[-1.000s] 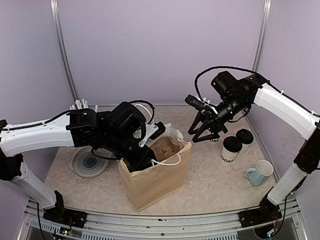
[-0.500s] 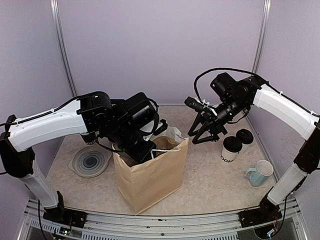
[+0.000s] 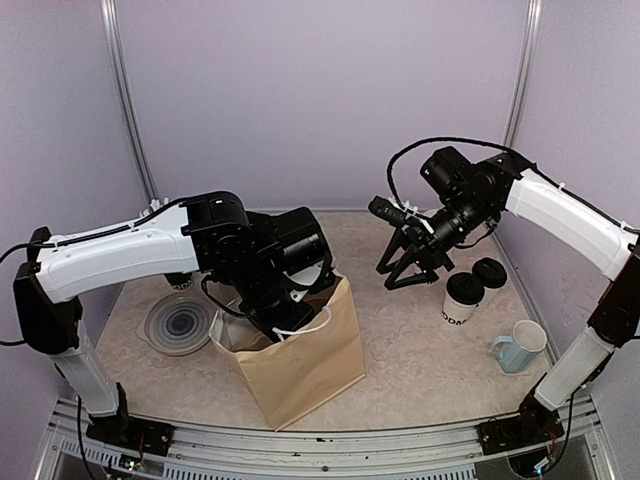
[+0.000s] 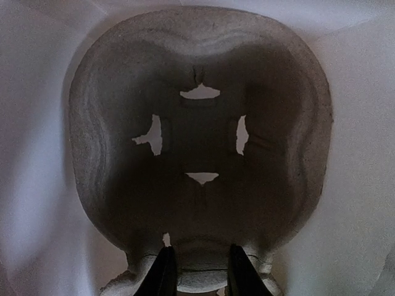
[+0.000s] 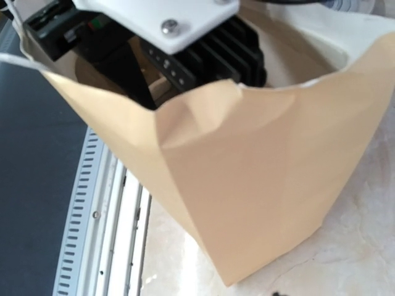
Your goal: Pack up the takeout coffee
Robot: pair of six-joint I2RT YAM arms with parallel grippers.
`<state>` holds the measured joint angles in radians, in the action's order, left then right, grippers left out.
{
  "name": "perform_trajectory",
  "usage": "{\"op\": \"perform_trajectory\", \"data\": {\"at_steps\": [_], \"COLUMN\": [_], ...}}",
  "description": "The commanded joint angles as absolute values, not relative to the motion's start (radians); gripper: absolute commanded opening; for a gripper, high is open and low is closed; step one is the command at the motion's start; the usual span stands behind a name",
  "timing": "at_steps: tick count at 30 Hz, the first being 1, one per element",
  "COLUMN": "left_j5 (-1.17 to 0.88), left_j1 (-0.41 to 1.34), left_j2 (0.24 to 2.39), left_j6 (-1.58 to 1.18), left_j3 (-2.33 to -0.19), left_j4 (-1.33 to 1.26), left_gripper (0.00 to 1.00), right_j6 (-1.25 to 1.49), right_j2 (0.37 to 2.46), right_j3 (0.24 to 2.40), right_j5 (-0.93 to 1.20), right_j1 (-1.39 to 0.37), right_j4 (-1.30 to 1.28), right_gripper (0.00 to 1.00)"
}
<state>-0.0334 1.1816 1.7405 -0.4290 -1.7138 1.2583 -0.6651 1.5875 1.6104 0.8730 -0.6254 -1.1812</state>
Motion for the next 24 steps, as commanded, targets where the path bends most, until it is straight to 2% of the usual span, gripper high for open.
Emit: {"op": "perform_trajectory", "data": {"at_steps": [1,16,24], "left_j5": [-0.069,-0.048,-0.003], "left_j1": [1.192,1.198,1.198], "left_j2": [1.765,1.806,1.812], "left_j6": [-0.452,-0.467,-0.469], "left_j3": [-1.673,-1.574,-1.612], "left_j4": [1.276,1.154,1.189], "left_gripper": [0.24,0.26,0.37], "right_j6": [-0.672,-0.669,-0.667], "right_j2": [1.566,1.569,1.572], "right_j3": [1.604,1.595,1.596], "right_j5": [0.868,0.861,0.859], "right_j1": [-0.635,-0.635,-0.635], "right_j4": [-1.174,-1.169,-1.169], "right_gripper": [0.50,0.50,0.50]}}
